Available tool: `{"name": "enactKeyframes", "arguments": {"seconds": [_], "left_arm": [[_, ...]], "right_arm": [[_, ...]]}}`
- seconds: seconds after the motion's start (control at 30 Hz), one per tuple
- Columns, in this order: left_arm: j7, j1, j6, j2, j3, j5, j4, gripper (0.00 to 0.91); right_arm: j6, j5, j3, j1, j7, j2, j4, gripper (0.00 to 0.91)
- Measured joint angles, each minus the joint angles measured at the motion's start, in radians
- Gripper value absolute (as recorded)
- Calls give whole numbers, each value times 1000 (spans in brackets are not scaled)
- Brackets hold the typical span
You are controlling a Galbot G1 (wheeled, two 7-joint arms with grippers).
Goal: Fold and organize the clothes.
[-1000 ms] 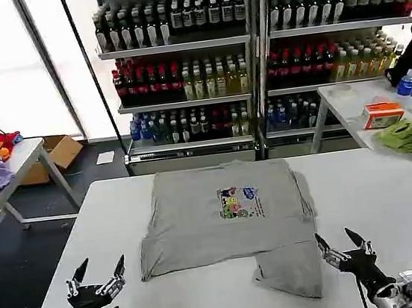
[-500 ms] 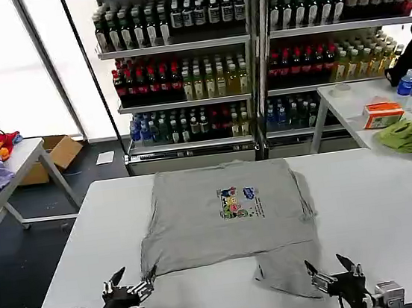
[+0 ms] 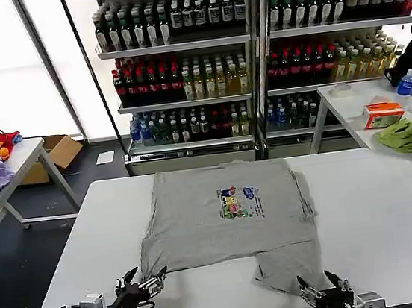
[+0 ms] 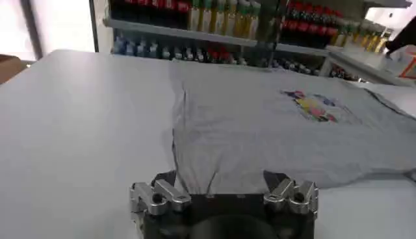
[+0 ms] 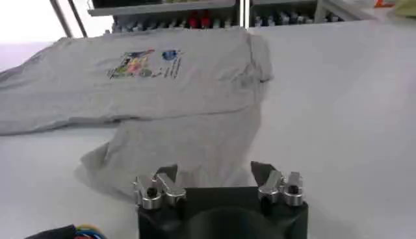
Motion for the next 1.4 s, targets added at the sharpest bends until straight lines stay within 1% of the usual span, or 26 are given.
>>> {"name": "enactKeyframes", "arguments": {"seconds": [0.07, 0.1, 0.13, 0.17, 0.2, 0.23, 0.27, 0.3, 0.8, 0.93, 1.13, 1.3, 1.4], "left_arm": [[-1, -6, 0, -3, 5, 0, 9, 897], [-2, -10, 0, -5, 8, 0, 14, 685], [-2, -14, 0, -6, 10, 0, 18, 584], [-1, -18, -1, -8, 12, 0, 24, 373], [0, -21, -3, -9, 16, 2, 31, 373], [2, -22, -4, -10, 18, 5, 36, 202], [4, -22, -8, -10, 20, 11, 42, 81], [7, -22, -13, -10, 23, 21, 47, 0], [23, -15, -64, -39, 57, 98, 80, 0], [18, -10, -80, -52, 62, 117, 79, 0], [2, 13, -94, -74, 51, 138, 56, 0], [-5, 39, -105, -91, 22, 148, 15, 0], [-6, 61, -111, -99, 3, 149, -12, 0]], "right_arm": [[0, -2, -6, -4, 0, 0, 0, 0], [0, -3, -8, -5, 0, 0, 1, 0], [0, -3, -9, -8, 0, 0, 2, 0], [0, -3, -10, -11, 0, 0, 3, 0], [0, -4, -12, -13, -1, 0, 4, 0], [1, -4, -13, -16, -1, 0, 4, 0], [3, -4, -14, -19, -2, 1, 4, 0], [4, -4, -15, -21, -2, 1, 4, 0], [42, 33, 2, -43, -20, -8, 8, 0], [74, 56, 16, -53, -39, -15, 15, 0], [131, 83, 40, -80, -82, -28, 39, 0], [155, 94, 60, -113, -110, -38, 67, 0], [163, 95, 66, -144, -117, -42, 88, 0]]}}
